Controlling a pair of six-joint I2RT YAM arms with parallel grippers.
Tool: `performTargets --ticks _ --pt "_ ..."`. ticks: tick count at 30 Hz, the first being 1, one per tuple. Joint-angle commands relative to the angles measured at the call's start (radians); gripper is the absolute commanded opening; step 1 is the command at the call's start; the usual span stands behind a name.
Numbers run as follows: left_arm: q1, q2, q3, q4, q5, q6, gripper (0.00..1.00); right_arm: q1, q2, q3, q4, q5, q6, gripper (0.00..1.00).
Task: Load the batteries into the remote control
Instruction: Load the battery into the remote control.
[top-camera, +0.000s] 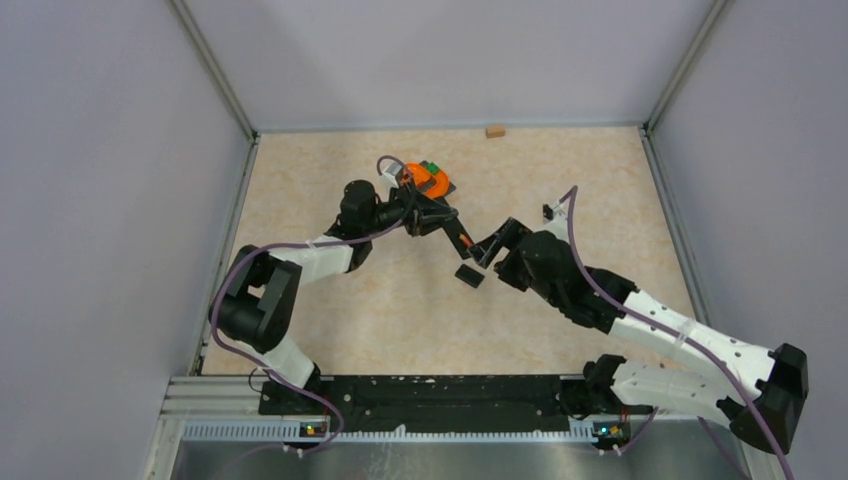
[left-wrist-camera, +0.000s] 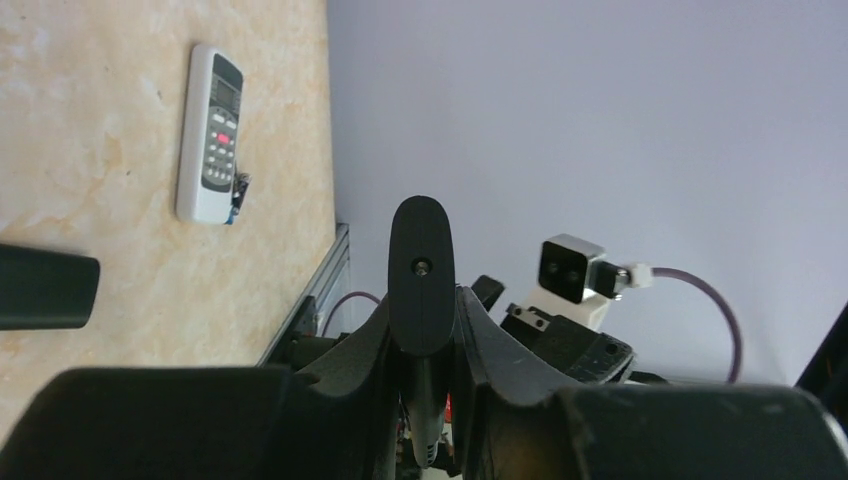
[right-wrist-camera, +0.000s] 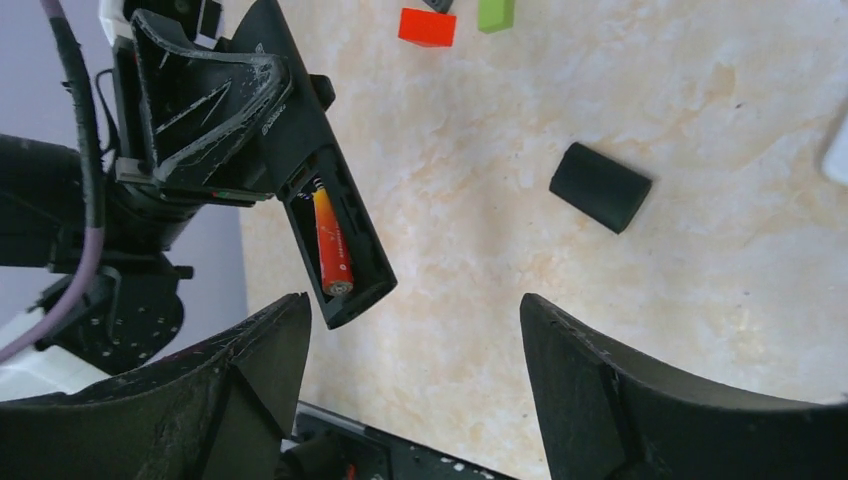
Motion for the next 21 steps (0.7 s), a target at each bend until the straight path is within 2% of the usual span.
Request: performTargets --ticks 1,4,8,13,17,21 --pt "0.004 -0.037 -0.029 0.181 -0.028 -0.134 0.0 0.011 -0.079 -0.071 0.225 0.004 0.154 0.79" --pt "0.004 -0.035 -0.033 0.198 -0.04 -0.158 0.0 0.011 -0.111 -0.121 0.319 0.022 0.19 0.8" --pt "0.004 -0.042 -0.044 0.203 -0.056 -0.179 0.0 0.011 -0.121 -0.126 0.331 0.047 0.211 0.8" --pt "0.004 -0.043 -0.058 0.244 -0.066 -0.241 0.0 0.011 -0.124 -0.14 0.337 0.052 0.247 0.74" --pt "0.004 -0.037 -0.078 0.29 -0.067 -0.337 0.0 0.012 -0.146 -0.209 0.494 0.027 0.247 0.69" --pt "0.004 -0.015 -0.091 0.391 -0.048 -0.442 0.0 0.012 -0.167 -0.255 0.621 0.022 0.219 0.69"
